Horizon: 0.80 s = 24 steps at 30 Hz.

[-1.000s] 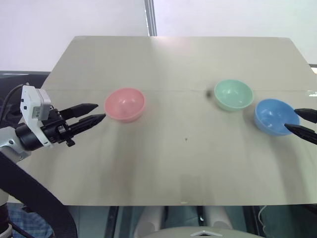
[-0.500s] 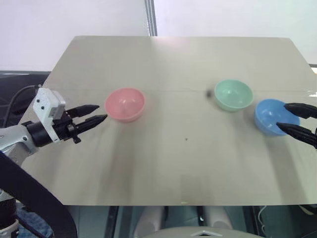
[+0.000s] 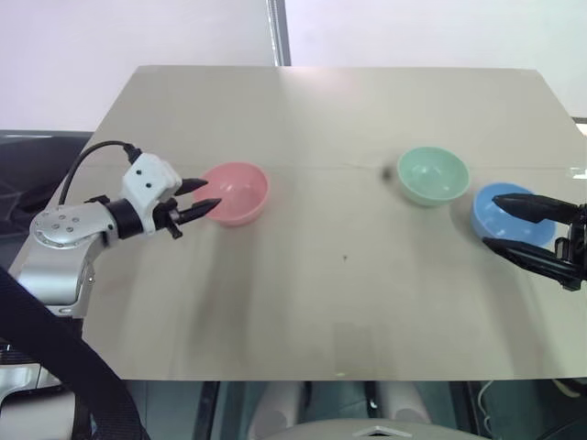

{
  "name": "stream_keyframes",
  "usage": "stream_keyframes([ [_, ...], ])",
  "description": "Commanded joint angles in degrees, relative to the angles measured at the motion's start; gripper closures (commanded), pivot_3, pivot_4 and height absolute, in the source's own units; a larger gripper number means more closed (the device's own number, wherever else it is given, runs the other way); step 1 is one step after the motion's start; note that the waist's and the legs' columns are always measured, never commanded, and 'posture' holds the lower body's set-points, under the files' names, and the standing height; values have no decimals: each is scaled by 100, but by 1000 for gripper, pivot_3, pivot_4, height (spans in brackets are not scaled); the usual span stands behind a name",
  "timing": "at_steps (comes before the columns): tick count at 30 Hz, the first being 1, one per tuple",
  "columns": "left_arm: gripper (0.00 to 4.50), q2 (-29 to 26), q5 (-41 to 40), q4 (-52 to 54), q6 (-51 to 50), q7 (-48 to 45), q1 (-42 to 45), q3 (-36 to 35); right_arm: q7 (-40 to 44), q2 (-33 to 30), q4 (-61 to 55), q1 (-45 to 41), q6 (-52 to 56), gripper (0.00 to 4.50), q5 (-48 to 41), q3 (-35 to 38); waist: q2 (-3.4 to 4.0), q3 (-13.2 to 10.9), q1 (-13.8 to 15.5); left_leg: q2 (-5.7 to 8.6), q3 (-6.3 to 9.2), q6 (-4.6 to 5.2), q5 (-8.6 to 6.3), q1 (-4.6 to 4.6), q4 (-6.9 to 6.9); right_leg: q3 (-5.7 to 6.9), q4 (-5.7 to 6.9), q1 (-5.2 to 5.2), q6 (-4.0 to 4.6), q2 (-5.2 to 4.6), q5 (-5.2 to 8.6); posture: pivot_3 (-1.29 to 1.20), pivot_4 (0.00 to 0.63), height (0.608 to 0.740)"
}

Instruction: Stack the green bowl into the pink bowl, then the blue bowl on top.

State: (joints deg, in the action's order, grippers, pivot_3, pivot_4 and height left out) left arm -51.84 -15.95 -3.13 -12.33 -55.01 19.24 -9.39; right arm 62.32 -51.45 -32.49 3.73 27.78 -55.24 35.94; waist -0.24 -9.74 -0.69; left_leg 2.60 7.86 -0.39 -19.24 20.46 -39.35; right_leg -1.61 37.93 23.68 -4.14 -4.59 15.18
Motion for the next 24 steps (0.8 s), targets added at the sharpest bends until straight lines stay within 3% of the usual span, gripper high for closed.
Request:
stream_keyframes([
  [1, 2379, -35, 195, -237, 375, -198, 224, 179, -111, 55, -325, 43, -21, 1553, -221, 90, 0, 0, 1, 1, 0, 0, 0, 2, 0, 0, 0, 1, 0, 0, 0, 0, 150, 740],
  [24, 2379, -333, 1002, -1065, 1655, -1296, 755, 910, -224, 153, -336, 282, -196, 1553, 10, 74, -2, 1, -15, 14, 8, 1, 1, 11, -11, 12, 5, 3, -1, 0, 0, 0, 150, 740],
])
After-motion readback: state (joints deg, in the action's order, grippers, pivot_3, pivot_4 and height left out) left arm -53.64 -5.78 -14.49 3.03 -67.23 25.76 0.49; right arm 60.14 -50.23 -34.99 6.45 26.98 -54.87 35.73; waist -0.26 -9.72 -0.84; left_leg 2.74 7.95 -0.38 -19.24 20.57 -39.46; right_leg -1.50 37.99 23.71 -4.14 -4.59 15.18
